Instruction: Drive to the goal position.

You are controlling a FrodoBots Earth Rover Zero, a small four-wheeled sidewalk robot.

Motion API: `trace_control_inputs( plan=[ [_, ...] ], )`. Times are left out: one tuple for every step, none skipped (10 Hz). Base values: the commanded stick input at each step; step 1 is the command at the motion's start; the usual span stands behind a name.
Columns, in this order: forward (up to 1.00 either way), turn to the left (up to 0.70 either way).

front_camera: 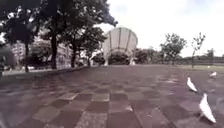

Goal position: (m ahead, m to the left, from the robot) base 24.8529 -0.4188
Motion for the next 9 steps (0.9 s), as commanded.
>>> trace_control_inputs(
  plan=[
    [1.0,0.08],
    [1.0,0.0],
    [1.0,0.0],
    [1.0,0.0],
    [1.0,0.0],
    [1.0,0.0],
    [1.0,0.0],
    [1.0,0.0],
    [1.0,0.0]
  ],
)
